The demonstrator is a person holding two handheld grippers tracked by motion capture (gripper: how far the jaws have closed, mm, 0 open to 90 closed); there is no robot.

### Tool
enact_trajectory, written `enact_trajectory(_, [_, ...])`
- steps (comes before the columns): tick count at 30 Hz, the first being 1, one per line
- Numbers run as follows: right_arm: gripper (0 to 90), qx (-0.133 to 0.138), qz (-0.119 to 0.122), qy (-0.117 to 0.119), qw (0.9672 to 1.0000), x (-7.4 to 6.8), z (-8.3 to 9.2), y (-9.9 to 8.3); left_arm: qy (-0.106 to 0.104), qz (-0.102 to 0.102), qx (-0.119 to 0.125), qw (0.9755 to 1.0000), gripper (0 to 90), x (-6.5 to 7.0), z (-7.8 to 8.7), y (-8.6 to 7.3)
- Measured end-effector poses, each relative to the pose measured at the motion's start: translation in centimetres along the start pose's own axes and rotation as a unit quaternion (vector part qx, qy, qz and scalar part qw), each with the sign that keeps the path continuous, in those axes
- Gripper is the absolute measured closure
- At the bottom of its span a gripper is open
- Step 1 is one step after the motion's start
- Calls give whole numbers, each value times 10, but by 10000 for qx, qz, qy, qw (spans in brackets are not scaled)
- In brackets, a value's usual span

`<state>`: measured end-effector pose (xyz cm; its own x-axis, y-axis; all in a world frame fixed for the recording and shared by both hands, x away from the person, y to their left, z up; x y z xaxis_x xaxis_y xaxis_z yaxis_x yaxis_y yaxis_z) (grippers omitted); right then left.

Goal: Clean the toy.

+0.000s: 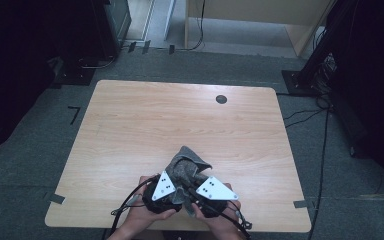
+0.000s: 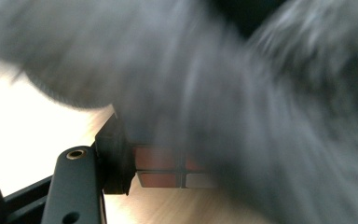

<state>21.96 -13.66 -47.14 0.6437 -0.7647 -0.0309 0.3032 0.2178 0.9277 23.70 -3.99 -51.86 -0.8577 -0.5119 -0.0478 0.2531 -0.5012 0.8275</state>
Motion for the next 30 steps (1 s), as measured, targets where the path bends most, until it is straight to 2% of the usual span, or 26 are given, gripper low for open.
enact_trajectory(2, [818,-15,-130,20,9999,4,0,-1,-18,19,26,10000,344,-1,1,1])
enact_trajectory(5, [819,35,-335,-227,9992,20,4,0,6,36,98,9999,344,-3,4,2])
enact_trajectory(7, [819,47,-459,-243,9986,25,7,-1,10,60,114,9999,344,-4,4,3])
enact_trajectory(9, [819,38,-395,-200,9990,22,6,0,-10,46,81,10000,344,-3,3,2])
enact_trajectory(12, [815,66,-228,197,9995,6,3,0,27,-30,63,10000,344,0,2,2])
enact_trajectory(15, [814,57,-235,229,9994,6,2,0,64,-24,63,10000,344,-4,3,1])
enact_trajectory(18, [815,24,-349,-89,9993,22,6,0,83,88,142,9998,344,-10,6,1])
enact_trajectory(20, [815,53,-507,-270,9983,37,10,0,51,158,251,9995,344,-13,9,3])
enact_trajectory(22, [815,122,-709,-325,9969,48,15,1,-65,162,422,9990,344,-14,13,5])
enact_trajectory(24, [813,184,-853,-191,9960,52,17,1,-182,73,649,9977,344,-14,17,6])
enact_trajectory(26, [812,208,-963,93,9951,49,16,1,-272,22,856,9960,344,-14,21,8])
enact_trajectory(28, [815,119,-926,269,9953,40,9,-2,-332,25,985,9946,344,-14,24,9])
enact_trajectory(30, [816,98,-909,248,9955,38,7,-4,-353,7,1031,9940,344,-15,26,9])
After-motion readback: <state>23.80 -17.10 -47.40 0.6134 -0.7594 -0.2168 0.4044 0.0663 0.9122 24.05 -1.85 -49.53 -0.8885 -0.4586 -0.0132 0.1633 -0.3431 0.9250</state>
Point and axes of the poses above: each handheld gripper's, and its own axes: z roughly backward along the jaws, y roughly out of its top, x roughly to its right, the point moved 6 cm from there along -z, roughly forward along the jaws, and after that the axes turned 2 degrees about -z, right-handed, at the moved point
